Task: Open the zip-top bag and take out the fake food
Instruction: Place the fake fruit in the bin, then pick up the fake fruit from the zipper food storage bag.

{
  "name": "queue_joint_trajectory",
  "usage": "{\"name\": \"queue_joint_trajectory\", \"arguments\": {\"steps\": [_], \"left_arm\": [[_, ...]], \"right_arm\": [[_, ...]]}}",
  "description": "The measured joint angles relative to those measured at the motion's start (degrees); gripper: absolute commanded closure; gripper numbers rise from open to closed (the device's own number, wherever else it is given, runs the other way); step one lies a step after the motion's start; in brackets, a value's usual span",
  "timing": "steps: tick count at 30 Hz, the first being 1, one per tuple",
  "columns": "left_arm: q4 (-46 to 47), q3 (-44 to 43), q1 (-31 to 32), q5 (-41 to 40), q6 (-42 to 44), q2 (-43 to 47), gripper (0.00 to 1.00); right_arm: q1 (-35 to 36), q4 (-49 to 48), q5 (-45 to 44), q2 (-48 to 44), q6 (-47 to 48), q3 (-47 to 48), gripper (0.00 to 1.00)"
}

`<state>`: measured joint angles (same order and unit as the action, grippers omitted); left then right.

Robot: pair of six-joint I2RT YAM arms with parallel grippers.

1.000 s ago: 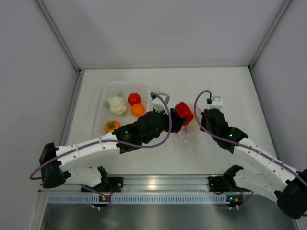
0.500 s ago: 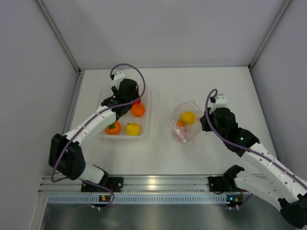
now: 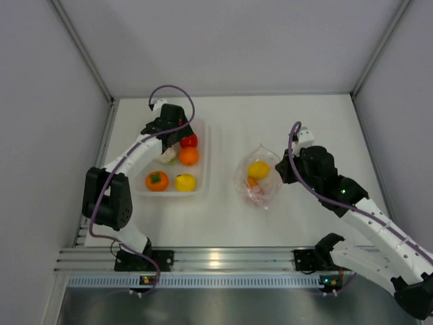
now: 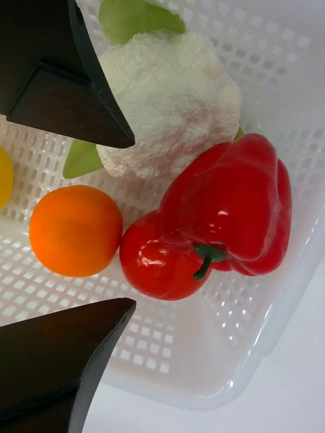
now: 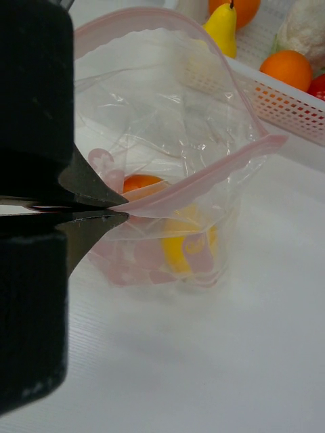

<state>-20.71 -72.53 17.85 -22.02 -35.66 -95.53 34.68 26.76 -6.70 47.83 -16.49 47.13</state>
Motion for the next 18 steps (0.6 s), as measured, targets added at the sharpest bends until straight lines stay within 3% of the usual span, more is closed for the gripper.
{"name": "queue_joint_trajectory", "arguments": {"steps": [3,9,18], "left_arm": [[-0.55,0.02,0.11,2.34,0.22,2.51,0.02],[-0.42,1.09,2.93,8.13,0.37,15.61,0.02],[4.11,1.33,29.24,14.47,0.07,28.87,0.03]], "right_arm": [[0.02,-0.11,1.22,1.62,0.28,1.22,1.00],[0.02,0.11,3.39,5.42,0.96,4.57,1.00],[0.09,0.74,6.45,10.49,1.49,11.08,1.00]]}}
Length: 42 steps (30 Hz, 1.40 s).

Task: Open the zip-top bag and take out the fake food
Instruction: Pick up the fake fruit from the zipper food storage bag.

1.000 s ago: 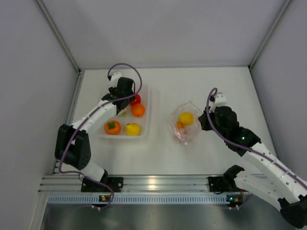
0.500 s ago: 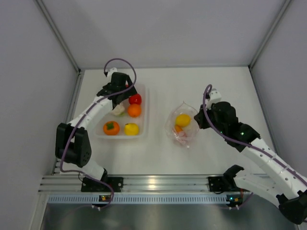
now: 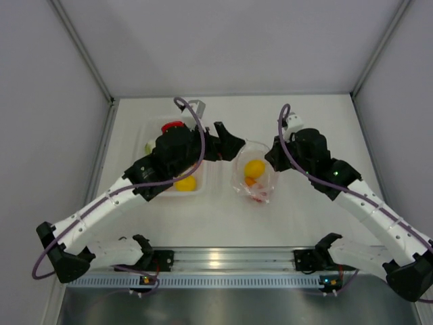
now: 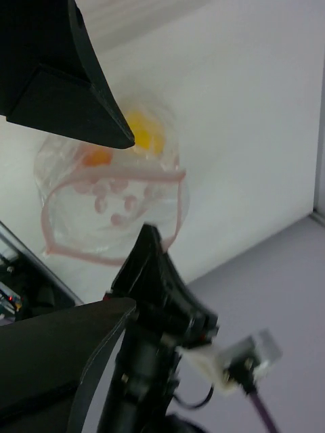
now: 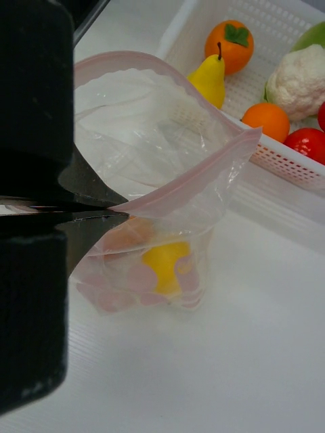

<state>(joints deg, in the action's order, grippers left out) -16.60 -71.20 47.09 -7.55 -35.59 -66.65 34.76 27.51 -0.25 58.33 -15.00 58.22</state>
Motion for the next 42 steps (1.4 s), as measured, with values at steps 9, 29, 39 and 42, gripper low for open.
{"name": "queue_joint_trajectory", "arguments": {"steps": [9,29,39,42], "left_arm": [[16.24,8.04,14.47,-4.57,-5.05,-0.74,0.78],[12.81,-4.37,16.46,-23.47,-3.67,-35.43,0.93],[2.25,-13.03,16.00,-25.99,-3.34,-45.97,0.97],[0.50,-13.35,15.54,-26.21,-3.30,-46.66,0.99]], "right_arm": [[0.00,-1.31,0.57,0.28,-3.78,-0.04,1.00],[0.04,-2.51,-3.52,-3.26,-7.08,-3.85,1.00],[-0.35,1.84,-13.49,-6.62,-6.14,-8.41,1.00],[-0.52,2.58,-14.99,-7.50,-5.66,-8.41,1.00]]}}
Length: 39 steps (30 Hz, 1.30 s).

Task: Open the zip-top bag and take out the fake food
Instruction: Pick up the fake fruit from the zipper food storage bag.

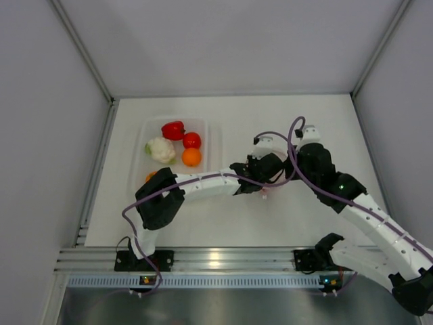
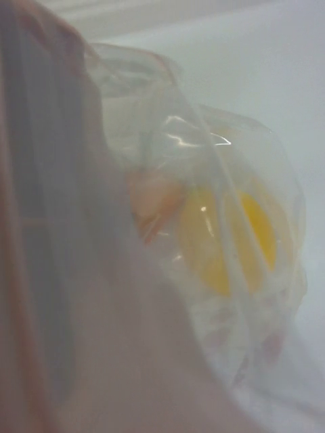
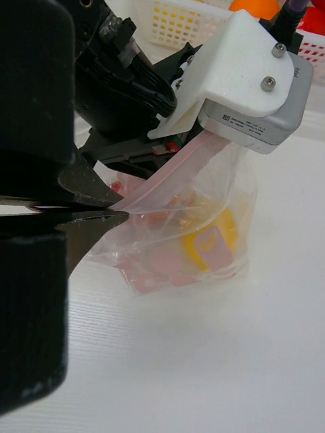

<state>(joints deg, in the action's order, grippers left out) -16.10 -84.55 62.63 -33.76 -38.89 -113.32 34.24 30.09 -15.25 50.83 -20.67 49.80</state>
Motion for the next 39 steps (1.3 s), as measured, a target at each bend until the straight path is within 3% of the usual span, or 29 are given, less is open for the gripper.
{"name": "queue_joint_trajectory", "arguments": {"steps": [13,22,32,39], "left_arm": [[-1.55,2.43,-1.11,2.05,-1.68,0.63,1.00],[-1.07,9.20,-1.27,6.38,-0.94,11.78,1.00],[7.89,21.79,-2.12,16.52,10.25,27.96,1.00],[11.63,27.15,-0.46,19.89,21.70,30.51,1.00]], "right_arm": [[-2.12,0.83,-0.57,-1.95,-0.09,-2.29,1.00],[-4.22,-0.96,6.08,-1.42,0.31,-1.51,1.00],[-4.98,-4.79,22.03,5.51,0.48,5.97,1.00],[-5.14,-5.22,29.57,7.21,0.02,8.20,1.00]]}}
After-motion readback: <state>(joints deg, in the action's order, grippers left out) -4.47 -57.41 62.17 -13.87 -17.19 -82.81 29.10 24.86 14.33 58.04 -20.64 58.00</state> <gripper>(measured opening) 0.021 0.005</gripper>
